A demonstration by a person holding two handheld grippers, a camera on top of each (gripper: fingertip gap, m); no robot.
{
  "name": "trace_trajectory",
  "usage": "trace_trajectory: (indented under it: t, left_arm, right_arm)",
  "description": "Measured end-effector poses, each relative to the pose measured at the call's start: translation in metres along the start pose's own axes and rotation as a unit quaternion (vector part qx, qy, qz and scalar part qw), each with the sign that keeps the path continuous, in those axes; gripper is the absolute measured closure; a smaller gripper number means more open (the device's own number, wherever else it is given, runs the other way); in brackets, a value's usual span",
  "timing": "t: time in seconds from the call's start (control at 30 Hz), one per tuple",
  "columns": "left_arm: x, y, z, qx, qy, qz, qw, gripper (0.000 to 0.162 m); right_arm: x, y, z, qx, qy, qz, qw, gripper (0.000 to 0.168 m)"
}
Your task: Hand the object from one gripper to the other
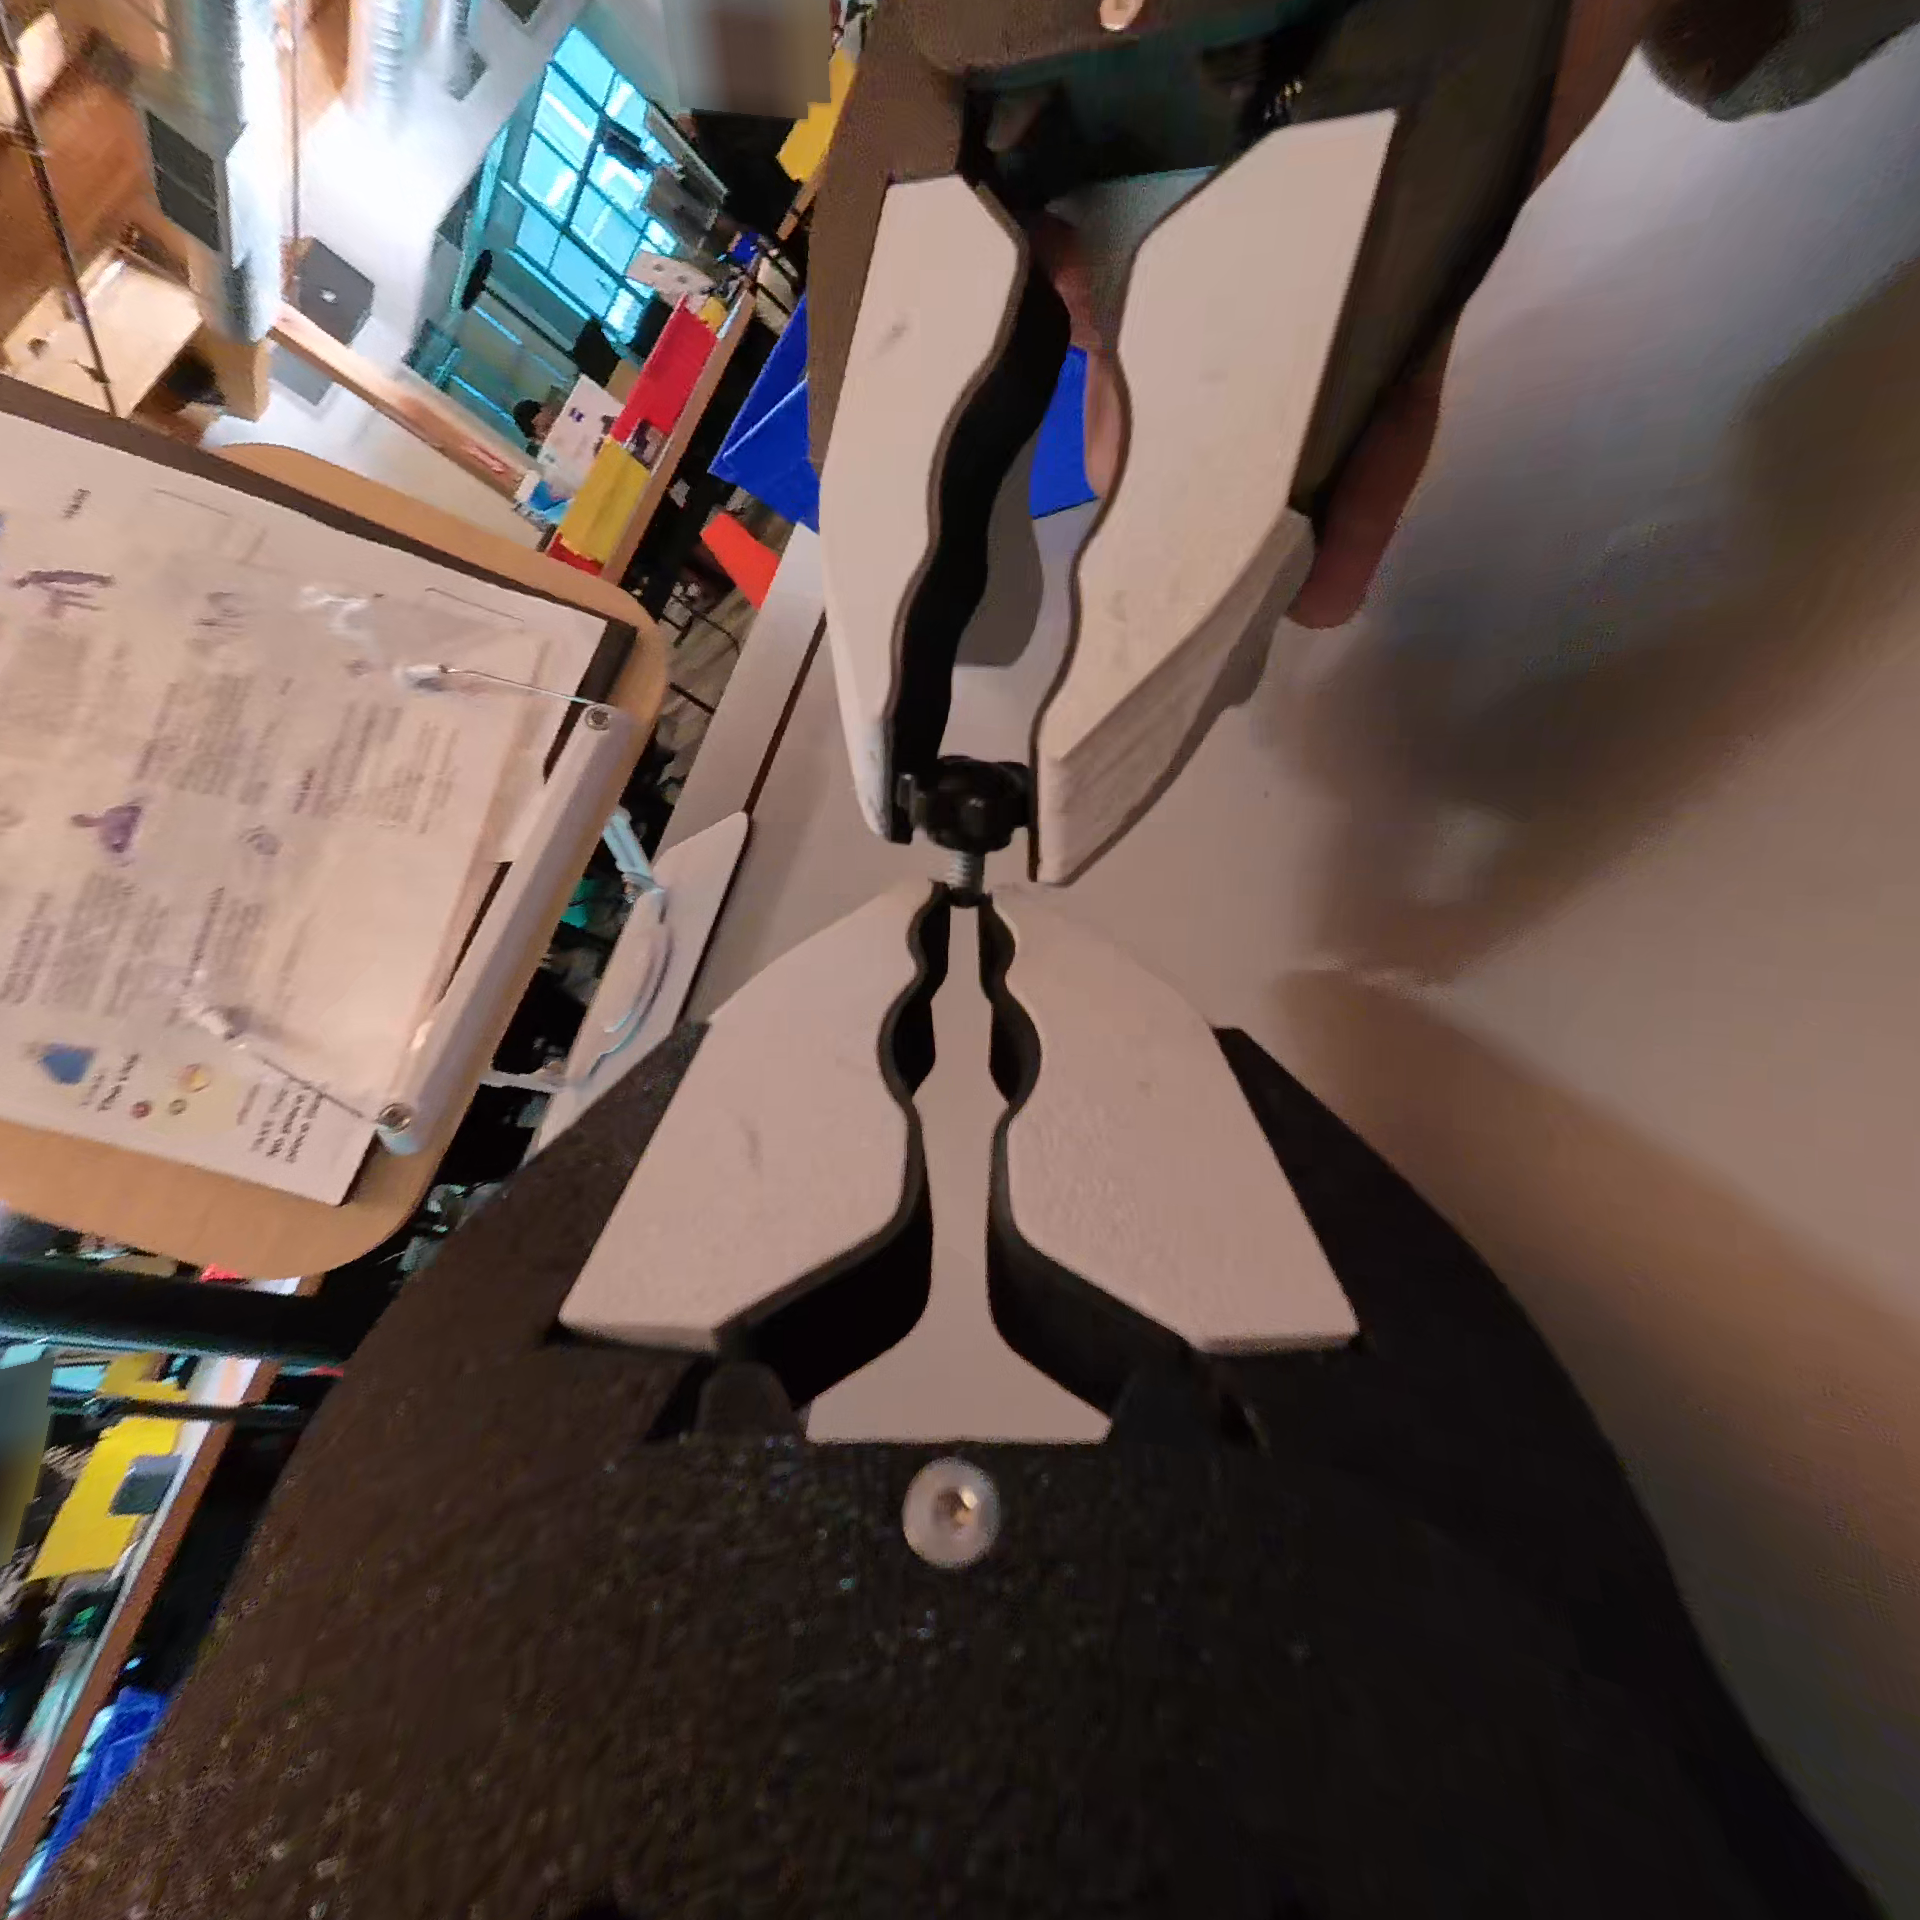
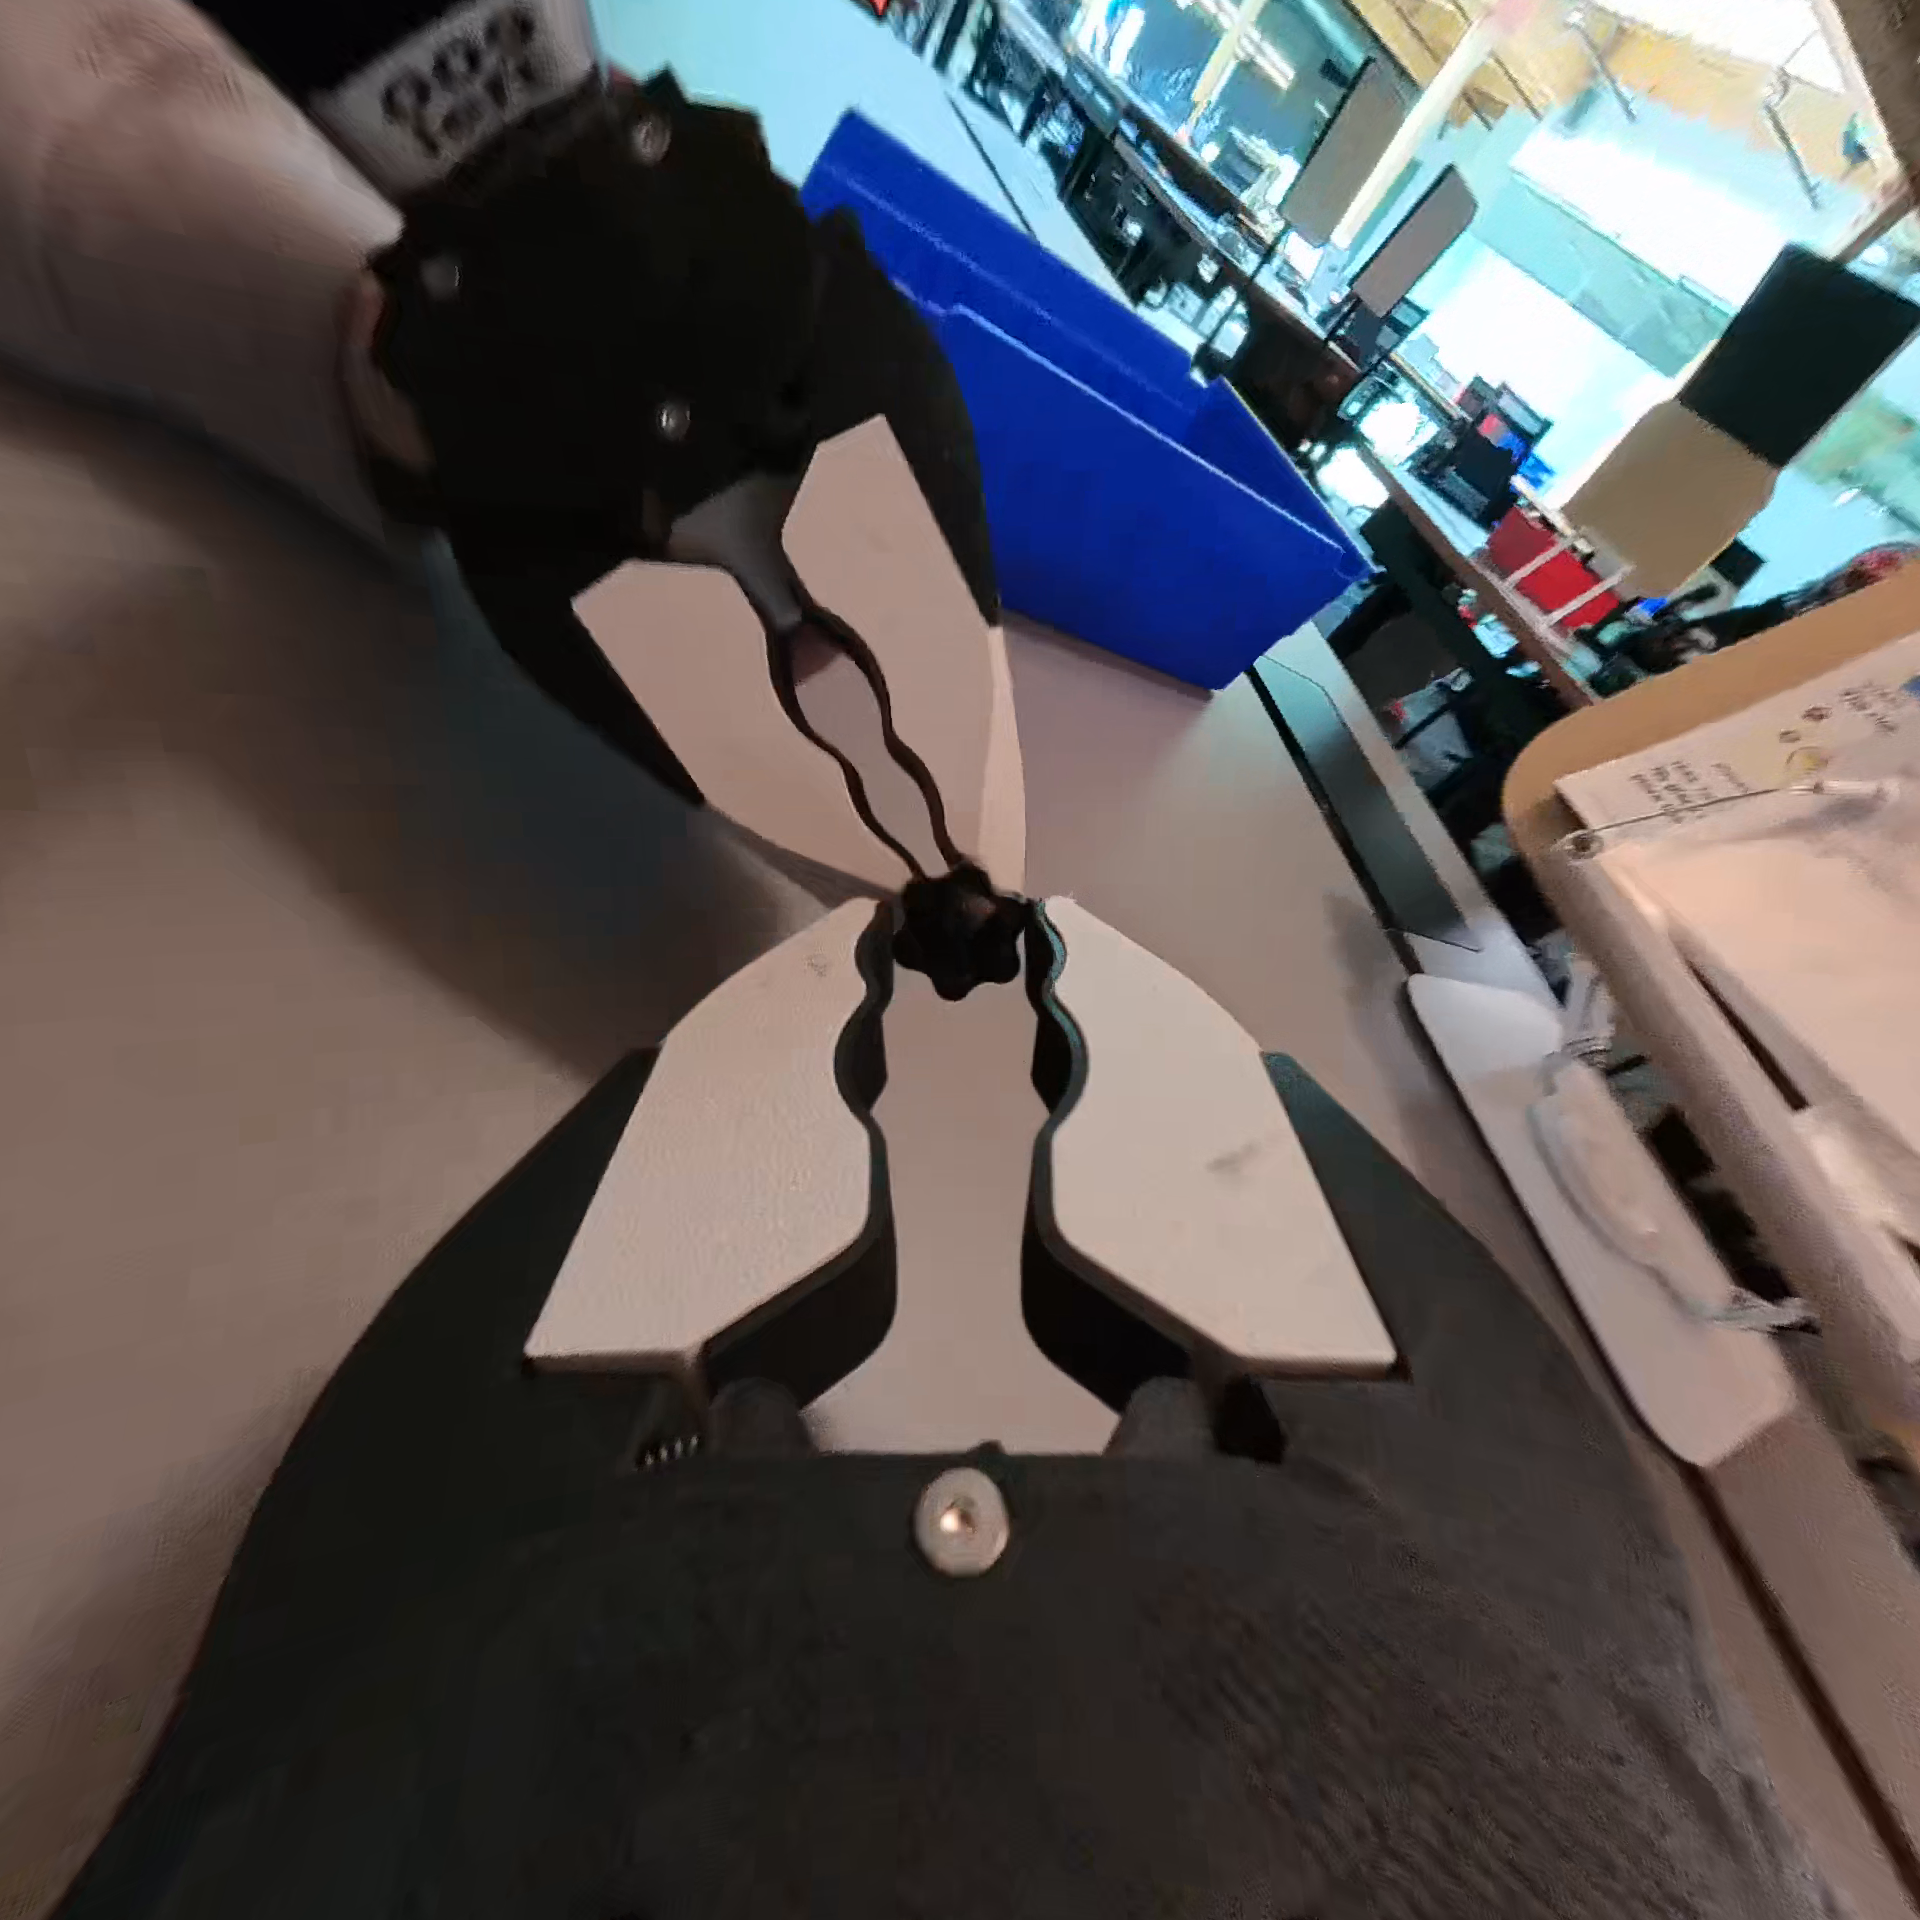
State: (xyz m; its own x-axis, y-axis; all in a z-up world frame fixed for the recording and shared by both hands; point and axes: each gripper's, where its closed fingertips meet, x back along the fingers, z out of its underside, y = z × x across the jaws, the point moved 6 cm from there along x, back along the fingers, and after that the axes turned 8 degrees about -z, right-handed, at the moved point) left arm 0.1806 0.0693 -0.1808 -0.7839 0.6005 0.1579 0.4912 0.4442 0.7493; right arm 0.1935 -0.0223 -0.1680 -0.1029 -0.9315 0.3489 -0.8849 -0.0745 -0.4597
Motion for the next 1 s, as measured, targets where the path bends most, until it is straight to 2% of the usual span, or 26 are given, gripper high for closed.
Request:
trace_trajectory:
  t: [0.07, 0.23, 0.47, 0.57, 0.63, 0.77, 0.83, 1.0]
  left_arm:
    - [0.000, 0.000, 0.000, 0.013, -0.004, 0.004, 1.000, 0.157]
    - [0.001, 0.007, -0.002, 0.066, -0.016, 0.002, 0.998, 0.158]
    - [0.003, 0.011, -0.003, 0.075, -0.021, -0.012, 0.997, 0.158]
    - [0.003, 0.016, 0.000, 0.051, -0.007, -0.049, 0.997, 0.158]
    - [0.004, 0.018, -0.001, 0.043, -0.009, -0.063, 0.997, 0.158]
    - [0.004, 0.019, -0.003, 0.023, -0.002, -0.084, 0.996, 0.158]
    - [0.004, 0.018, -0.003, 0.011, 0.003, -0.086, 0.996, 0.158]
    - [0.003, 0.018, -0.001, 0.023, 0.003, -0.080, 0.996, 0.158]
  right_arm:
    - [0.001, 0.001, 0.001, -0.001, -0.004, 0.016, 1.000, 0.144]
    - [-0.001, -0.003, -0.008, -0.086, -0.062, 0.015, 0.994, 0.145]
    - [0.001, -0.005, -0.006, -0.098, -0.084, 0.031, 0.991, 0.143]
    - [-0.003, -0.010, -0.004, -0.178, -0.097, 0.029, 0.979, 0.120]
    - [-0.006, -0.012, -0.004, -0.234, -0.120, 0.029, 0.964, 0.118]
    - [-0.007, -0.014, -0.004, -0.283, -0.142, 0.038, 0.948, 0.124]
    - [-0.007, -0.013, -0.005, -0.269, -0.142, 0.039, 0.952, 0.141]
    - [-0.007, -0.013, -0.008, -0.220, -0.111, 0.050, 0.968, 0.144]
